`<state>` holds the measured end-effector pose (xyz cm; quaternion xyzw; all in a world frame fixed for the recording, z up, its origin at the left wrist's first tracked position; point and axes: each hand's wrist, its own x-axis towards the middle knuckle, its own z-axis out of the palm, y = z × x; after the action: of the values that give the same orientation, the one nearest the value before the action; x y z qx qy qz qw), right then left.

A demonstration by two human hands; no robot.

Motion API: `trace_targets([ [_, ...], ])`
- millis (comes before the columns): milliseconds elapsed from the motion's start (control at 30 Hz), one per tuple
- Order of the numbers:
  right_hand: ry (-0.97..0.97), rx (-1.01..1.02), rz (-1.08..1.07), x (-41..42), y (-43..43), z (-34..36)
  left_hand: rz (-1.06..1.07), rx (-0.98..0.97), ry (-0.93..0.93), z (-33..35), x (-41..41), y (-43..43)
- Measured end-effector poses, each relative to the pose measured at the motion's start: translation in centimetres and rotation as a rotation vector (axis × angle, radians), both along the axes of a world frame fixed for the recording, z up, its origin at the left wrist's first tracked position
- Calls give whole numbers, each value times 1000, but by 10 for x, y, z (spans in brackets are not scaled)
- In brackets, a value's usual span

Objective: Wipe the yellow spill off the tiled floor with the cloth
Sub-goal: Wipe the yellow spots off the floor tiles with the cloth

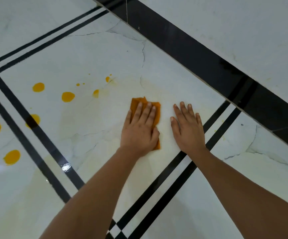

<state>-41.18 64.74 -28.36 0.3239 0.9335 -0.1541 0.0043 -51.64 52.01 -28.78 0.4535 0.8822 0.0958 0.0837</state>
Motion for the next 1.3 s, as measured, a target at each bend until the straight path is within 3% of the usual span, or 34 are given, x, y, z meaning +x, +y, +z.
trace_targets([
  [200, 266, -287, -314, 16, -60, 34, 73, 86, -389, 32, 38, -31],
  [333, 244, -697, -547, 21, -90, 57, 138, 196, -619, 49, 52, -59],
  [467, 189, -915, -590, 23, -113, 69, 413, 399, -833, 71, 63, -78],
  [733, 223, -926, -673, 21, -147, 92, 605, 536, -935, 93, 85, -124],
  [967, 234, -903, -598, 64, -161, 157, 835, 664, -1025, 145, 126, -150],
  [1167, 276, -954, -658, 138, -199, 275, 893, 671, -1118, 260, 200, -184],
  [1300, 245, -1009, -642, 181, -236, 398, 966, 683, -1173, 369, 242, -219],
])
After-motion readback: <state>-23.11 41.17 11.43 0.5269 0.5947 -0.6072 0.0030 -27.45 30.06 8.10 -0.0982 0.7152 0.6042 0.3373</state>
